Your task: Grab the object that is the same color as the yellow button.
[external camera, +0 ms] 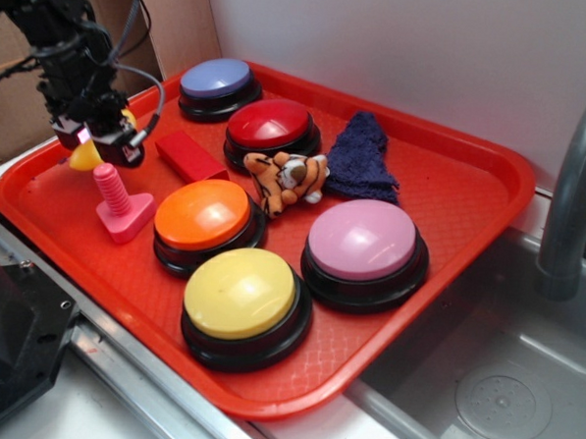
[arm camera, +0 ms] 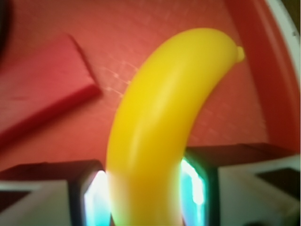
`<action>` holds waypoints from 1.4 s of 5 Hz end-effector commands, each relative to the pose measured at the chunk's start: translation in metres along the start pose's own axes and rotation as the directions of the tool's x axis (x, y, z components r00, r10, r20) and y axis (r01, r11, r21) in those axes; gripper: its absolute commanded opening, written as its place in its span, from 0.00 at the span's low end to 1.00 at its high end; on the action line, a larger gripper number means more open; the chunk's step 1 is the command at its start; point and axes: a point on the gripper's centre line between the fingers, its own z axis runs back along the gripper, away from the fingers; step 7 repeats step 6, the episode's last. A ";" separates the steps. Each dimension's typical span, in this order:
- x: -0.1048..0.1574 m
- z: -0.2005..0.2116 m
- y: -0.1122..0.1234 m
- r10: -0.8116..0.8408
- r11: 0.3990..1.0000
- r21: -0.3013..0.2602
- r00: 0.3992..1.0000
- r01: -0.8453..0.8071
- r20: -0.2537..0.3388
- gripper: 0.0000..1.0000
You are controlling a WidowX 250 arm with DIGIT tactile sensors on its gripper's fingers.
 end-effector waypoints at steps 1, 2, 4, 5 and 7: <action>0.018 0.047 -0.035 -0.013 0.999 -0.030 1.000 0.013 0.001 0.00; 0.016 0.061 -0.055 -0.023 0.998 -0.053 1.000 0.024 0.003 0.00; 0.015 0.079 -0.112 -0.127 0.989 -0.076 0.992 0.128 0.024 0.00; 0.014 0.075 -0.126 -0.161 0.985 -0.058 0.986 0.163 0.030 0.00; 0.011 0.074 -0.122 -0.119 0.993 -0.012 0.993 0.119 -0.019 0.00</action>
